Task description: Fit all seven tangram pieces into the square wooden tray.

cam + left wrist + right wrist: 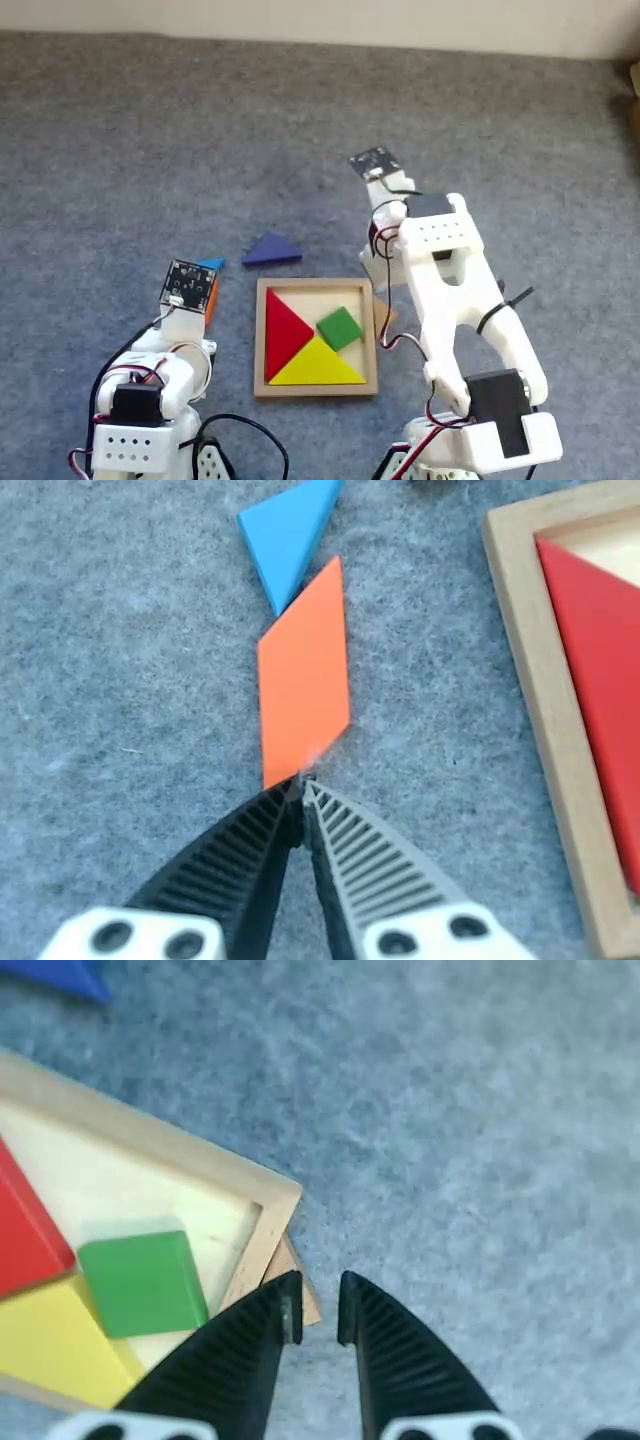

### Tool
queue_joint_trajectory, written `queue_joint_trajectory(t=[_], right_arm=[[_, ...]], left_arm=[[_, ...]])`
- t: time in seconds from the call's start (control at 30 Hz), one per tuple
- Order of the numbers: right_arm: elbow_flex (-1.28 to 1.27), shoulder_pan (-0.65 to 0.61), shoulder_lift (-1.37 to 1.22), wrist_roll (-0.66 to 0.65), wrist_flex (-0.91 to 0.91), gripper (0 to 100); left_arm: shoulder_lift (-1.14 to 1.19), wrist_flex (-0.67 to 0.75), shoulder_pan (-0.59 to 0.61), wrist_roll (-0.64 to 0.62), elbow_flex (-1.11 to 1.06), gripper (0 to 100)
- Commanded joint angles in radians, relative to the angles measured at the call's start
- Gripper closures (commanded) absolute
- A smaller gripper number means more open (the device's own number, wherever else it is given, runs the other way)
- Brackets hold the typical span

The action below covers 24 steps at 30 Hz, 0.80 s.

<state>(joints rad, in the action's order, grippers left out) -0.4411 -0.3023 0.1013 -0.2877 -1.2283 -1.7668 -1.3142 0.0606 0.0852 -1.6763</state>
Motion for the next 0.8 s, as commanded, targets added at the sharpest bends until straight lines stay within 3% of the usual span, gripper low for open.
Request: queue_joint_trajectory(t=[0.0, 0.13, 0.33, 0.57, 0.77], right_arm=[[0.028, -0.018, 0.062, 0.078, -0.074, 90.0], [-0.028, -0.031, 0.062, 0.129, -0.090, 80.0], [-0.223, -0.067, 0.058, 0.141, 0.113, 79.7], [-0.317, -0.061, 0.051, 0.140, 0.174, 79.7], [-0.309, 0.045, 0.054, 0.132, 0.243, 79.7]], left_arm=[[-0.048, -0.005, 0.010, 0.006, -0.021, 99], [-0.048, -0.005, 0.010, 0.006, -0.021, 99], [-0.048, -0.005, 0.010, 0.006, -0.021, 99], [-0.048, -0.005, 0.010, 0.006, -0.021, 99], [-0.048, -0.005, 0.010, 0.006, -0.021, 99]])
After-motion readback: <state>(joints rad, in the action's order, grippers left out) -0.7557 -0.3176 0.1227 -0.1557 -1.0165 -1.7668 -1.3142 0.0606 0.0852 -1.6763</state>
